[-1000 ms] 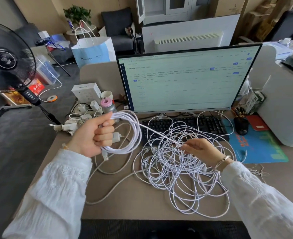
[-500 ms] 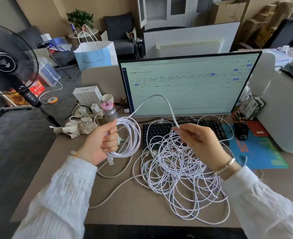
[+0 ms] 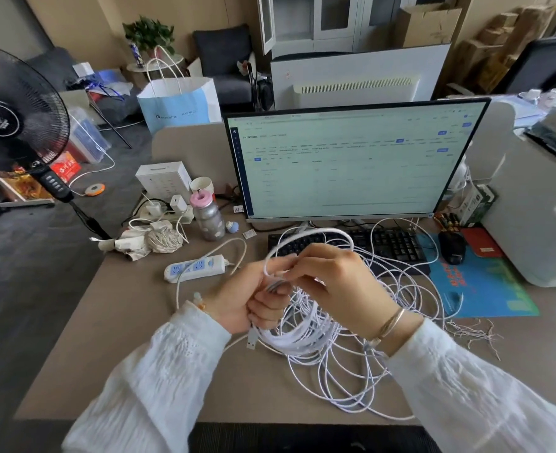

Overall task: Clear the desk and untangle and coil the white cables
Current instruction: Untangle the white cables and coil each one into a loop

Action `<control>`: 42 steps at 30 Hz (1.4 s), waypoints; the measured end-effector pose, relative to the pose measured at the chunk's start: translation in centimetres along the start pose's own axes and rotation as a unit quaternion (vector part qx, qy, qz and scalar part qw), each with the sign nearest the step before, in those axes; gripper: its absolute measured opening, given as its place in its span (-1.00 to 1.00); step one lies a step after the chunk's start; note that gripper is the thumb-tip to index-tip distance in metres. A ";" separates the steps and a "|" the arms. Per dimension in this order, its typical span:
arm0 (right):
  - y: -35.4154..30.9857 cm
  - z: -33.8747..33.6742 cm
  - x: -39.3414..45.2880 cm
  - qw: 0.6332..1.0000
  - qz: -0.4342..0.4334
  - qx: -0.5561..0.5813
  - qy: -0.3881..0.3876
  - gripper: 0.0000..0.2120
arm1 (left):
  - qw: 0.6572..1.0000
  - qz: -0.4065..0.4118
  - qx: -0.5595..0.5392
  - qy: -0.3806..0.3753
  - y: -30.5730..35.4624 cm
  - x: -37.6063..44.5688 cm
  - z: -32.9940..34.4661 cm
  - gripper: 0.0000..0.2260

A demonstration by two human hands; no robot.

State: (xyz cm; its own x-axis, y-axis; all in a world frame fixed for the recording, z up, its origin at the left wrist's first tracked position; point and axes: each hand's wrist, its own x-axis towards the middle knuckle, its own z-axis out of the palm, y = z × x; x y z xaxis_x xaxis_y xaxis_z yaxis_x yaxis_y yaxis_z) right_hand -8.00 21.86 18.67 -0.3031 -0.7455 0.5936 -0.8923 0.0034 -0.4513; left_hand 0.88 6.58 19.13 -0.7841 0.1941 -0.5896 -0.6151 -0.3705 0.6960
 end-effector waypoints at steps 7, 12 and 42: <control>0.1 -0.2 -2.0 0.997 0.047 0.027 0.062 -0.88 | 0.997 0.081 -0.009 0.001 0.2 -0.4 -1.0 -0.69; 1.3 -0.4 -4.6 0.975 0.182 0.054 0.114 -0.74 | 0.988 0.152 -0.027 -0.001 1.5 -1.5 -2.5 -0.70; 4.1 -0.8 -3.2 0.982 0.169 -0.080 0.012 -0.52 | 0.982 0.095 -0.140 -0.081 -0.4 0.3 0.2 -0.67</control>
State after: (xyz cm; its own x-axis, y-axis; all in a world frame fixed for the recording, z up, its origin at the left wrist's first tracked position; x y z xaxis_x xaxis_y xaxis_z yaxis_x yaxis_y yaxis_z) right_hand -10.96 24.75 15.45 -0.5978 -0.6674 0.4441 -0.7794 0.3543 -0.5167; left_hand 0.87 6.94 18.71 -0.8998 0.2311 -0.3700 -0.4265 -0.6447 0.6345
